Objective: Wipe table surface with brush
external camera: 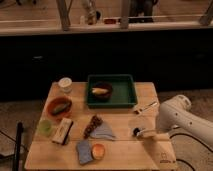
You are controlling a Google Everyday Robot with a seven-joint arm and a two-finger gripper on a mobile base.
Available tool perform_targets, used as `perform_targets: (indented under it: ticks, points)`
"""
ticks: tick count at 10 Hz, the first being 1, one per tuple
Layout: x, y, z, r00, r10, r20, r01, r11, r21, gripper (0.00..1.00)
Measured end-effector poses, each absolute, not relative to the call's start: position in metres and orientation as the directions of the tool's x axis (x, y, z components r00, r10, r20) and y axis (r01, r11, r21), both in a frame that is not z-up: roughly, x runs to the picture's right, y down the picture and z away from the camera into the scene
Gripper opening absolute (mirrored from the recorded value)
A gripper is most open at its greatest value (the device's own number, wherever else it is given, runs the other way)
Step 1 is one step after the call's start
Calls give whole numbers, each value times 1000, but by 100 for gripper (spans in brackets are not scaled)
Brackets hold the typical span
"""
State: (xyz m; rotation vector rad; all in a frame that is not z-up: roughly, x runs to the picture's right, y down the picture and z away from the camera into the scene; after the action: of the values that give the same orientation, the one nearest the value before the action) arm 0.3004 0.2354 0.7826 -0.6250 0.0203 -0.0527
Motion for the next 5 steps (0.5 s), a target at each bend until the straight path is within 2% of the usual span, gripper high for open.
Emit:
perform_targets:
  ticks: [5]
  points:
    - [209, 229, 780, 995, -79, 58, 98, 821, -563, 0]
